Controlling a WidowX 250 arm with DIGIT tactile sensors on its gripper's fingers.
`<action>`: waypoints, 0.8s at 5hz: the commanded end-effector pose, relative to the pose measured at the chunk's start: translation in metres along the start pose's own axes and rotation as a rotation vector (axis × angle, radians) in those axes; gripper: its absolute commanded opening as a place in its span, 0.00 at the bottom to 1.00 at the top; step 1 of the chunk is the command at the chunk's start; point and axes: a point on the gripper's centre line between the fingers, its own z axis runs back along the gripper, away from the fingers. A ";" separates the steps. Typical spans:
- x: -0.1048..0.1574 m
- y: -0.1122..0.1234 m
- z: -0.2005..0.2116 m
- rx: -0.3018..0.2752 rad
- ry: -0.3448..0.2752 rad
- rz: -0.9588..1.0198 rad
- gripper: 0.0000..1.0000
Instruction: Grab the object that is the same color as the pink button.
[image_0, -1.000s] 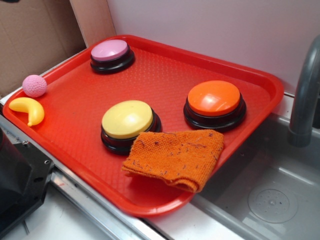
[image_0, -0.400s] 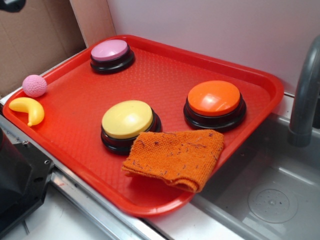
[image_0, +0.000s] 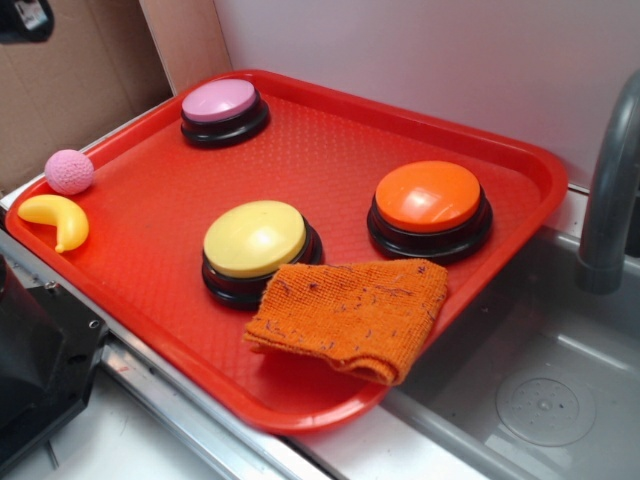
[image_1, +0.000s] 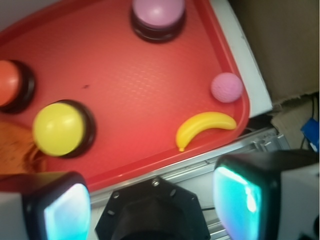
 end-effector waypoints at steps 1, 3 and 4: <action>0.012 0.058 -0.036 0.152 -0.078 0.337 1.00; 0.033 0.082 -0.084 0.274 -0.207 0.557 1.00; 0.047 0.087 -0.107 0.226 -0.212 0.558 1.00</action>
